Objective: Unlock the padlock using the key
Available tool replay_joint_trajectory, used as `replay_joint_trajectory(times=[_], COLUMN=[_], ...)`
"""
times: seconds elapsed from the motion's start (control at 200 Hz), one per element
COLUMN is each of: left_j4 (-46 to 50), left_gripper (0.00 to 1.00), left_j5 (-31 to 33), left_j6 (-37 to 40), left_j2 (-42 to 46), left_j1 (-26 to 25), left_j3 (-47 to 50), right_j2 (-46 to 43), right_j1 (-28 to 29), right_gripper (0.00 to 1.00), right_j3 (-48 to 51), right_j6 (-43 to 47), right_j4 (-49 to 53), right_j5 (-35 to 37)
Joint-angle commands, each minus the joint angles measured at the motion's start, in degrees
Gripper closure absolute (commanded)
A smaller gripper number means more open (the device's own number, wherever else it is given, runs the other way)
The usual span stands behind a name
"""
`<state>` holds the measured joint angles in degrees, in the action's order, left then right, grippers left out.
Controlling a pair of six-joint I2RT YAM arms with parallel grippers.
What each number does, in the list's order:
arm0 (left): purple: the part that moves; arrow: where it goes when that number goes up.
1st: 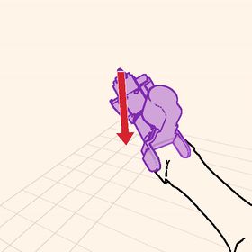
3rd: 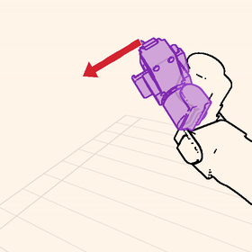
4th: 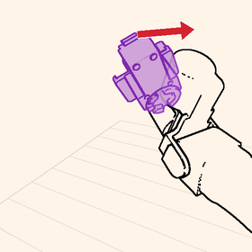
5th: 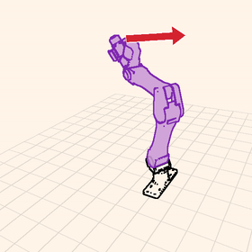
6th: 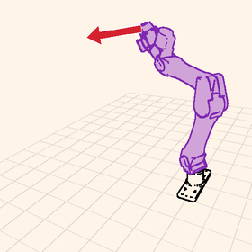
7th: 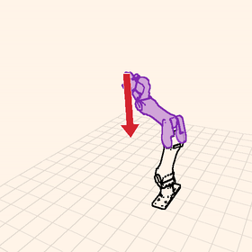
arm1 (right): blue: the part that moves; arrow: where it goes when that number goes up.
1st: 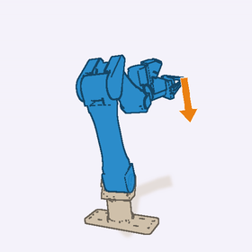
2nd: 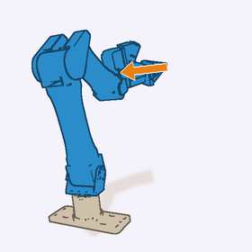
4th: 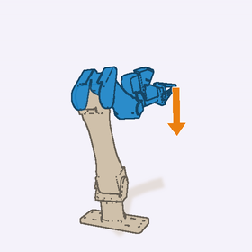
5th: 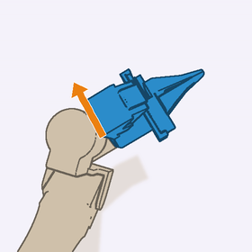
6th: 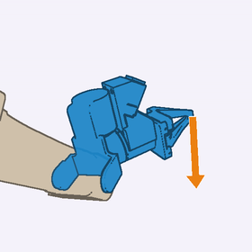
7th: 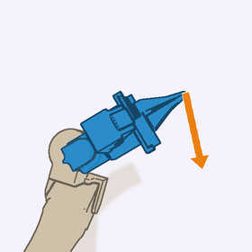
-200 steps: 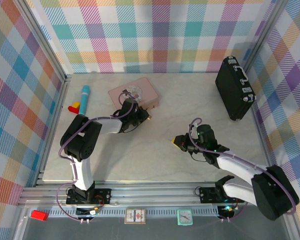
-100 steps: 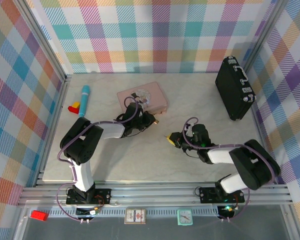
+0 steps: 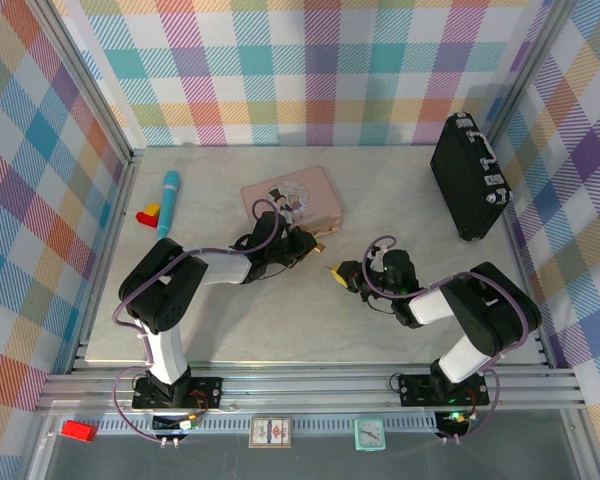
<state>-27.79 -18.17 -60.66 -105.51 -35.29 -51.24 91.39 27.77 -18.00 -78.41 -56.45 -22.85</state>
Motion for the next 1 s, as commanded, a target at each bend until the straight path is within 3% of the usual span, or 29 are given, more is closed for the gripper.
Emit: replay_joint_trajectory(times=[0.0,0.435,0.735,0.995], left_j4=[-0.38,-3.01,-2.80,-2.53], left_gripper=[1.00,1.00,1.00,1.00], left_j5=[-8.90,-8.58,-7.60,-6.73], left_j6=[-7.63,-9.42,-9.95,-10.09], left_j2=[0.35,-0.17,-0.22,-0.48], left_j1=[-2.42,-3.32,-3.97,-4.17], left_j3=[1.71,2.42,1.52,1.70], right_j2=[0.92,7.87,15.84,14.43], right_j1=[-1.84,-5.27,-6.09,-6.92], right_gripper=[1.00,1.00,1.00,1.00], right_j3=[-0.11,-3.83,-4.00,-2.14], right_j6=[1.26,0.39,-3.51,-3.04], right_j4=[-3.26,-9.46,-21.67,-21.82], right_j5=[-0.44,-5.97,-6.90,-6.68])
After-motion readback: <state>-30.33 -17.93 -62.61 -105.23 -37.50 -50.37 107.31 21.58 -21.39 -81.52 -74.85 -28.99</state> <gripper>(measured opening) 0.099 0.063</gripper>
